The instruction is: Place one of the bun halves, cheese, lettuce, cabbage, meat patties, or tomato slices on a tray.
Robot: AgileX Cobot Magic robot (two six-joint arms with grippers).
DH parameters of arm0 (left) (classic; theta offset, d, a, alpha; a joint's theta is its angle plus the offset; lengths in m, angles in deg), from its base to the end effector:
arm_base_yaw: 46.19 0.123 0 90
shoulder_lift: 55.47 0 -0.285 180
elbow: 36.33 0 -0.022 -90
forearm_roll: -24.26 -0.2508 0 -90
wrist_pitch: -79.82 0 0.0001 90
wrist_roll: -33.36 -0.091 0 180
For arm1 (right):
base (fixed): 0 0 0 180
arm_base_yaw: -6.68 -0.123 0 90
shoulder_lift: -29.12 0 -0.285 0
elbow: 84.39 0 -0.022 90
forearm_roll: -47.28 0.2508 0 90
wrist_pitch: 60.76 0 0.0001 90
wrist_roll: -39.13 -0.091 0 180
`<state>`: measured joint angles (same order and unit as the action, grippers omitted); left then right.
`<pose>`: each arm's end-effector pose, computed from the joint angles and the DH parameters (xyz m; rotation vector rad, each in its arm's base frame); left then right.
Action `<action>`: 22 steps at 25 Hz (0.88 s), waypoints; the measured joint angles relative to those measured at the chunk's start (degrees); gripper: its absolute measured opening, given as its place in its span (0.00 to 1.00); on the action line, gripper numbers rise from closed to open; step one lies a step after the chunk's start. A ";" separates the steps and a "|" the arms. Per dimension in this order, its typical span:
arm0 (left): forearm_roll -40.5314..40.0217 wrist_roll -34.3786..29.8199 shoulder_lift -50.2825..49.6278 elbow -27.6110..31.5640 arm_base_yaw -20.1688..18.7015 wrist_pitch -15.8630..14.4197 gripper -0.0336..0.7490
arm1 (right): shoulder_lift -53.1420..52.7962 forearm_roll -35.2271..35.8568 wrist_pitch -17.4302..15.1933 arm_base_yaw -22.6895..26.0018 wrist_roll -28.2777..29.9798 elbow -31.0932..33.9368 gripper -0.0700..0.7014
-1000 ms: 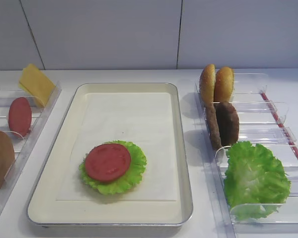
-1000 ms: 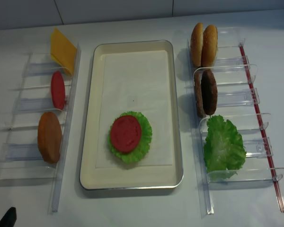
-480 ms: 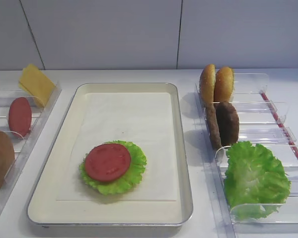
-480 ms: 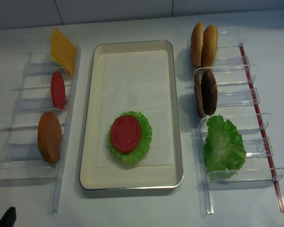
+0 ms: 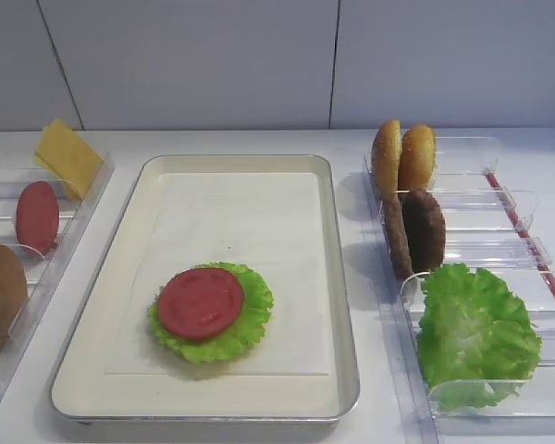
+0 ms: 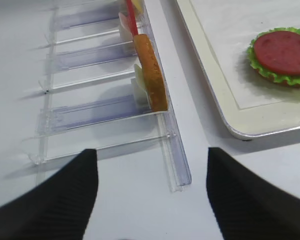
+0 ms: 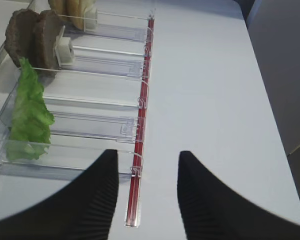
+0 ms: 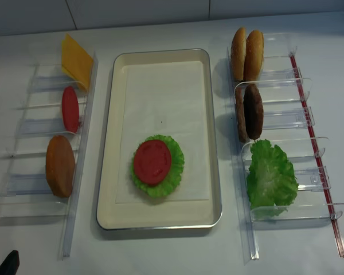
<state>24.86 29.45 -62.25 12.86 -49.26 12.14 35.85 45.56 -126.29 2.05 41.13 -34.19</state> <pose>-0.0118 -0.0003 0.2647 0.1327 2.1540 -0.0043 -0.0079 -0.0031 0.2628 -0.1208 2.1335 -0.0096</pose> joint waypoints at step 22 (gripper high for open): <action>0.00 0.04 0.00 0.00 0.00 0.00 0.64 | 0.00 0.00 0.10 0.00 0.00 0.00 0.52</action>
<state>24.86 29.49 -62.25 12.86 -49.26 12.14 35.85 45.56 -126.19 2.05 41.13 -34.19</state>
